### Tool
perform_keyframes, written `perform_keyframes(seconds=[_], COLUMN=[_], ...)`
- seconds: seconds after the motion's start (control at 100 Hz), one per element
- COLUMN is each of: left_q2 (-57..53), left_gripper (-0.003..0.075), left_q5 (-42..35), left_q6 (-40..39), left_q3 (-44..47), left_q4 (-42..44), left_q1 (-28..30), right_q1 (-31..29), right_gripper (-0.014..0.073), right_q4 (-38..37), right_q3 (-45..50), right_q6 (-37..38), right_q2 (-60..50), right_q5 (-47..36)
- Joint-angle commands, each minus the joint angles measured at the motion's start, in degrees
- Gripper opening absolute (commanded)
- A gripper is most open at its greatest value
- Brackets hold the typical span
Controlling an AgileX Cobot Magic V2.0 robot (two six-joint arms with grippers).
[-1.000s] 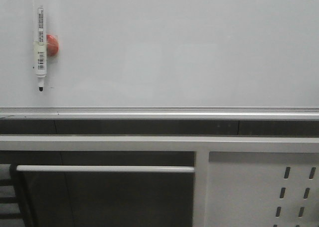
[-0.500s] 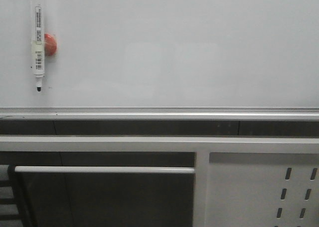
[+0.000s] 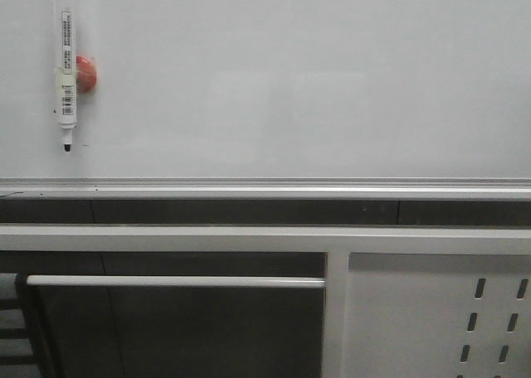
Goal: Write number 1 on whiteboard
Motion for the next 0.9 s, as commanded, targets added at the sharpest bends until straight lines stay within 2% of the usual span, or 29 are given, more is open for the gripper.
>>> perform_keyframes(seconds=[0.0, 0.12, 0.24, 0.37, 0.48, 0.58, 0.66, 0.77, 0.89], left_q2=[5.7, 10.9, 13.5, 15.3, 17.2, 19.7, 21.8, 25.4, 28.1], left_gripper=[0.0325, 0.0325, 0.0326, 0.0326, 0.0326, 0.0326, 0.0325, 0.0325, 0.0325], left_q5=[-4.0, -13.0, -22.4, -29.2, -40.0, -48.3, -49.7, -50.1, -52.4], left_q6=[7.4, 13.5, 13.6, 13.6, 13.2, 10.4, 6.9, -1.4, -7.1], left_q3=[-3.0, -3.6, -3.6, -3.6, -3.6, -3.6, -3.7, -3.7, -3.7], left_q4=[-1.9, -1.9, -1.5, 3.4, 3.5, 3.4, 3.4, 3.4, 4.3], left_q1=[-2.4, -6.4, -12.6, -22.1, -30.2, -35.1, -36.9, -36.5, -35.8], right_q1=[-0.2, -0.2, -0.2, -0.2, -0.2, -0.2, -0.2, -0.2, -0.2], right_gripper=[0.0309, 0.0307, 0.0308, 0.0308, 0.0307, 0.0307, 0.0307, 0.0307, 0.0307], right_q4=[0.2, -0.2, -0.2, -0.2, -0.2, -0.2, -0.2, -0.2, -0.2], right_q3=[-1.9, -1.9, -1.9, -1.9, -1.9, -1.9, -1.9, -1.9, -1.9], right_q6=[-0.9, -1.0, -1.0, -1.0, -1.0, -1.0, -1.0, -1.0, -1.0], right_q2=[1.9, 2.8, 3.9, 5.3, 6.8, 7.1, 7.1, 7.1, 7.1], right_q5=[-3.8, -4.1, -4.1, -4.0, -4.0, -4.0, -4.1, -4.1, -4.1])
